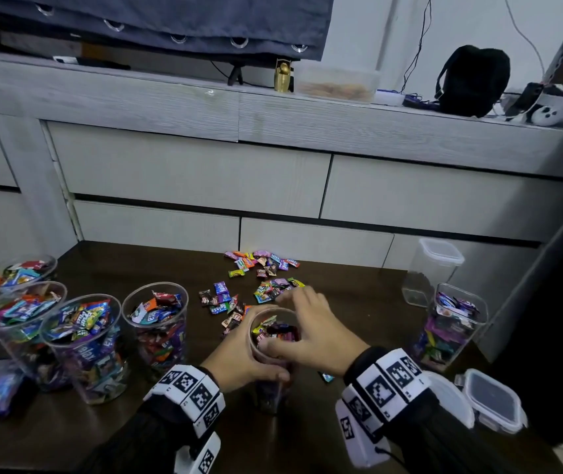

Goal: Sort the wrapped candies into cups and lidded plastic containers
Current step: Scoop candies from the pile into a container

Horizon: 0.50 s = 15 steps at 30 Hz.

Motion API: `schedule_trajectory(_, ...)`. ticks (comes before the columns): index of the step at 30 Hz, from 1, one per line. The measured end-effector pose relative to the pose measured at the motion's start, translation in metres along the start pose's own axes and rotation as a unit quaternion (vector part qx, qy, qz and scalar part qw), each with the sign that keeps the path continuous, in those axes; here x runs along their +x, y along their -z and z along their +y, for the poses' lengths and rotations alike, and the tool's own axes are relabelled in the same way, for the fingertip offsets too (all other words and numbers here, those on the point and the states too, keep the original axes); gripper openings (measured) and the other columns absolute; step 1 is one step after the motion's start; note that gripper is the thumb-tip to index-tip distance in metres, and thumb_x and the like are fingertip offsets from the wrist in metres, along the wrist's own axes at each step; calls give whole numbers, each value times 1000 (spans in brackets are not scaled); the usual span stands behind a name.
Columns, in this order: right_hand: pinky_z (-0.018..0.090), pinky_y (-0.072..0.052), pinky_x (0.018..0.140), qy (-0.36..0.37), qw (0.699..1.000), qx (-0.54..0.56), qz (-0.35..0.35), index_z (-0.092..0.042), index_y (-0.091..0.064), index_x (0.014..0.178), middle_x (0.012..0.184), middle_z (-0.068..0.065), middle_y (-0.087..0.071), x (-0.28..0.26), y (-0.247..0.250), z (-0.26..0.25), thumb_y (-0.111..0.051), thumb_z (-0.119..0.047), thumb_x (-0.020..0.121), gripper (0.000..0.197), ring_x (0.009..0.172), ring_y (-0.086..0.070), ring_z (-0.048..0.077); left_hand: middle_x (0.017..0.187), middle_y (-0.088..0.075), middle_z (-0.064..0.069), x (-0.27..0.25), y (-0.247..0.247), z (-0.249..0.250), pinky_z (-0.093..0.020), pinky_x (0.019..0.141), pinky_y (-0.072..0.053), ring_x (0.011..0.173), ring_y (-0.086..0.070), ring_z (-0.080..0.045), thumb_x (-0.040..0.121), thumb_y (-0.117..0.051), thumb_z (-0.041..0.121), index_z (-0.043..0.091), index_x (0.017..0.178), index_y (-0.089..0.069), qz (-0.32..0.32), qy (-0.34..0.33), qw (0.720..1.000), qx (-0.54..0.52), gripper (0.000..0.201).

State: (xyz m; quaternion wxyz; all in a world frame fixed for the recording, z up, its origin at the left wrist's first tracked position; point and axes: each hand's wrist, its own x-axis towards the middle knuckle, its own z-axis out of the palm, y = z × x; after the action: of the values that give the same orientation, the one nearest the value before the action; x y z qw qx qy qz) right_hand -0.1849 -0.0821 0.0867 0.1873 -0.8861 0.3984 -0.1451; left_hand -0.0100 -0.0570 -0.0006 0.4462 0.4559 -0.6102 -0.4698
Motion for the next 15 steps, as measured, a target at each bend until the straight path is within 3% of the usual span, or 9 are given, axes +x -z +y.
schedule_trajectory(3,35,-41,101,-40,998,-20,-50,-26,-28,138,133,-7,-34,-5,-12,-4,-68,-69,63,96,120,-34,14,130,-55,23,1,6,3,-26,107,-41,127,-49,1,48,-94,33,47,131,-37,-33,17,998,49,103)
schedule_trajectory(7,35,-44,99,-56,998,-20,-10,-28,-28,136,131,-5,-35,-8,-23,-7,-73,-59,65,89,121,-40,15,125,-55,31,4,18,11,-11,100,-40,122,-50,8,45,-95,36,46,130,-36,-92,35,986,137,104)
schedule_trajectory(11,35,-45,98,-59,998,4,25,-29,-33,133,126,-4,-40,-12,-14,-2,-75,-56,65,85,118,-46,15,134,-53,9,4,20,6,-32,109,-39,125,-49,-7,56,-91,40,28,136,-44,-115,117,940,298,94)
schedule_trajectory(15,28,-45,93,-78,994,-3,78,-31,-38,128,120,-4,-44,-13,16,15,-74,-60,60,83,112,-50,14,141,-46,2,3,9,-8,-34,107,-40,128,-45,-13,78,-71,58,25,140,-43,-97,165,897,400,75)
